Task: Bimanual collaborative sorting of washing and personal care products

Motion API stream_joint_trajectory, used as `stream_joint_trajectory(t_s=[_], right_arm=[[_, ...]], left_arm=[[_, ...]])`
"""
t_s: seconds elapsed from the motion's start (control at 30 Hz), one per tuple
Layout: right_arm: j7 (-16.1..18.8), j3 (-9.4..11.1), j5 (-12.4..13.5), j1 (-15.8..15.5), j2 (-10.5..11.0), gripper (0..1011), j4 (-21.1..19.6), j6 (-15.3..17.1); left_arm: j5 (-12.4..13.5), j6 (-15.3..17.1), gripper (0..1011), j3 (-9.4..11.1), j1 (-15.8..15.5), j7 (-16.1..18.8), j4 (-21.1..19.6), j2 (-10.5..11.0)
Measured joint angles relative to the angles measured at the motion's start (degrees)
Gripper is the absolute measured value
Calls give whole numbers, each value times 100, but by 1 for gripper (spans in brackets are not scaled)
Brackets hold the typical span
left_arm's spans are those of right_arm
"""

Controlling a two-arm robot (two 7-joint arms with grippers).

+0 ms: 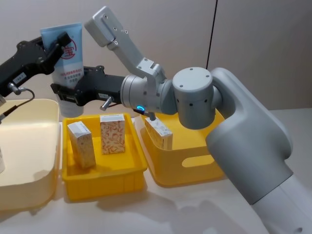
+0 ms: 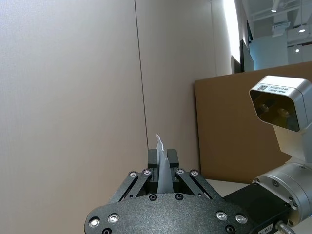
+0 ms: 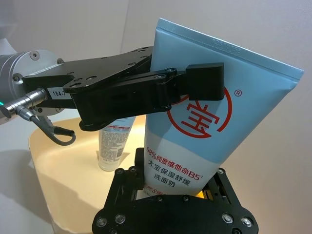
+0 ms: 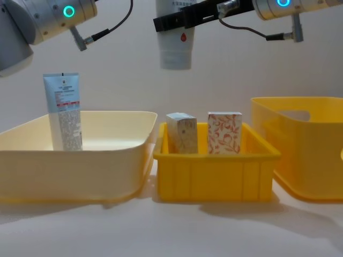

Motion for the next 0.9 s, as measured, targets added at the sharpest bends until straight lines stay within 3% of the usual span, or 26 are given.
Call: stream_joint_trajectory(t_s=[0.57,0.9], right_arm=[[0,0,0,4,-3,452,4,0],[0,0,-1,4,-3,453,4,1]], left_arm=[[1,1,116,0,0,0,0,0],[0,1,117,0,0,0,0,0]])
